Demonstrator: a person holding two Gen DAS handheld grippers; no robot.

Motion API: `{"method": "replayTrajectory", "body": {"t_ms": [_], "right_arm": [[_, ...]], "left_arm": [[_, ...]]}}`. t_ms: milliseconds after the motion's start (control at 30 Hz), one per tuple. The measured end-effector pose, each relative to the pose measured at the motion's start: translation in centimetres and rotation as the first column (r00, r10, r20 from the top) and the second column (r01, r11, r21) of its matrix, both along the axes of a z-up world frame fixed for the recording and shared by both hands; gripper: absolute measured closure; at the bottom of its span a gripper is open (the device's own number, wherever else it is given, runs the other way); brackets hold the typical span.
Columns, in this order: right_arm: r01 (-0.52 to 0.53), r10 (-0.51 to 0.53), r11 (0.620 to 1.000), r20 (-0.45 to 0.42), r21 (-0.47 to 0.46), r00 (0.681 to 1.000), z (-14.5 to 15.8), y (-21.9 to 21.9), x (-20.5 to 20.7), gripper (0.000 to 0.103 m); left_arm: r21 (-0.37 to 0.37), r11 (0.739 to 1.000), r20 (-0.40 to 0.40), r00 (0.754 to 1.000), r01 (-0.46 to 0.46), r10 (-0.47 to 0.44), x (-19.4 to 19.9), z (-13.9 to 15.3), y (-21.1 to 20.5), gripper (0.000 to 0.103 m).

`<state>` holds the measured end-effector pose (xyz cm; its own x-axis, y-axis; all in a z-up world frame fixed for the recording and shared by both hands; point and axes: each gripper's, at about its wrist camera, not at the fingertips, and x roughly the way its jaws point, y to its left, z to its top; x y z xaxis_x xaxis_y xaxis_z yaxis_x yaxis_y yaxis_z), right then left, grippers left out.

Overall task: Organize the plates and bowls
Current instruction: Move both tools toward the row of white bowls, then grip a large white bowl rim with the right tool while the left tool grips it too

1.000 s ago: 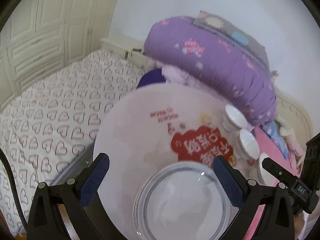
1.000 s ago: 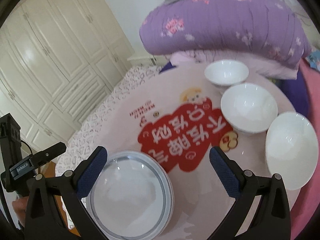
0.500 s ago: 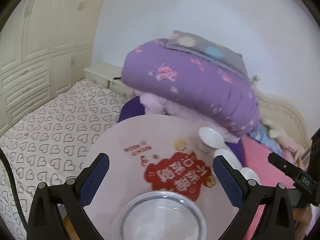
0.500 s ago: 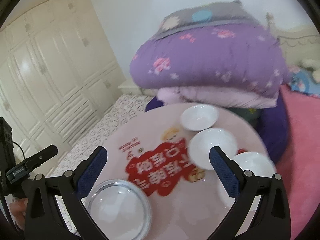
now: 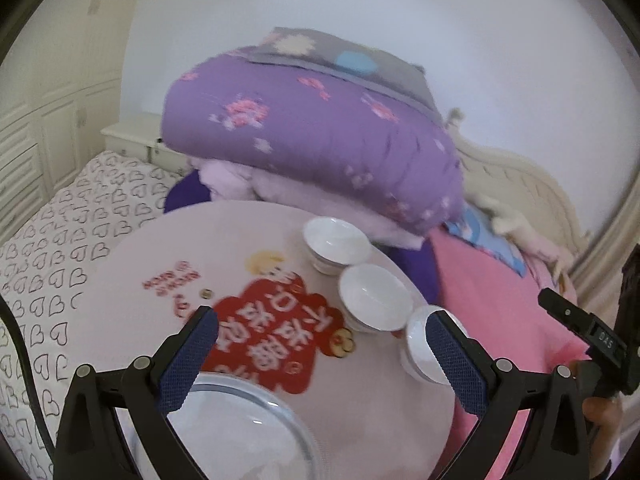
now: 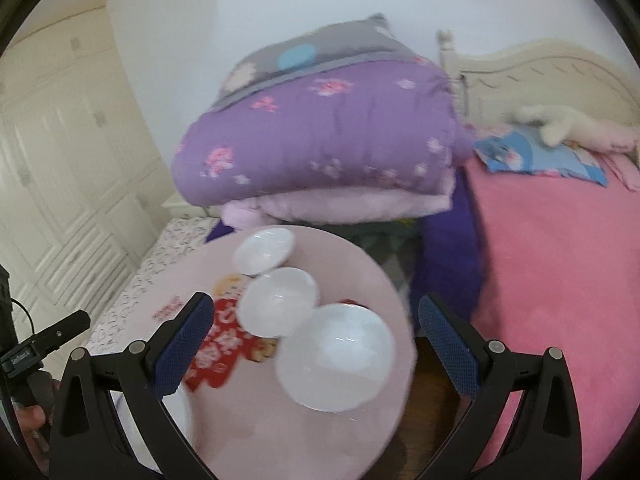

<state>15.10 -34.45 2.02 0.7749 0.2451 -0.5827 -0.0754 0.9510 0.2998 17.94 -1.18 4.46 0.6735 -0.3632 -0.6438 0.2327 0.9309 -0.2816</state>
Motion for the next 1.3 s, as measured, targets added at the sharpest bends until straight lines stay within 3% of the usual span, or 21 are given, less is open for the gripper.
{"method": "replayTrajectory", "body": {"t_ms": [367,833,933,1067,1267,1300], "right_arm": [[0.029,-0.031,0.999,-0.089,-0.024,0.996,-3.2,-2.5,1.5,0.0],[0.003,-0.012,0.999,-0.197,-0.047,0.98,-6.6,-3.0,4.1,0.0],[-0.014,0.0,0.998,-0.248,-0.057,0.969,-8.2,-2.8,5.1,0.0],[-0.031,0.016,0.999,-0.308,-0.042,0.951,-10.2,-2.8,6.4,0.001],[-0.071,0.056,0.997,-0.371,-0.027,0.927,-12.4,-2.2,8.3,0.02],[-0.081,0.066,0.996,-0.38,-0.023,0.923,-12.7,-1.9,8.5,0.029]], "left_arm": [[0.076,0.991,-0.042,0.994,0.106,-0.103,2.3,-1.7,-8.1,0.001],[0.048,0.985,-0.218,0.964,0.165,-0.151,7.1,-6.7,-13.8,0.001],[0.036,0.985,-0.281,0.947,0.171,-0.154,8.6,-8.9,-15.2,0.005],[0.018,0.984,-0.352,0.922,0.179,-0.162,10.3,-11.6,-16.7,0.021],[-0.019,0.984,-0.427,0.889,0.175,-0.166,12.9,-14.9,-18.5,0.044],[-0.027,0.984,-0.435,0.884,0.176,-0.17,13.2,-15.3,-18.7,0.046]]}}
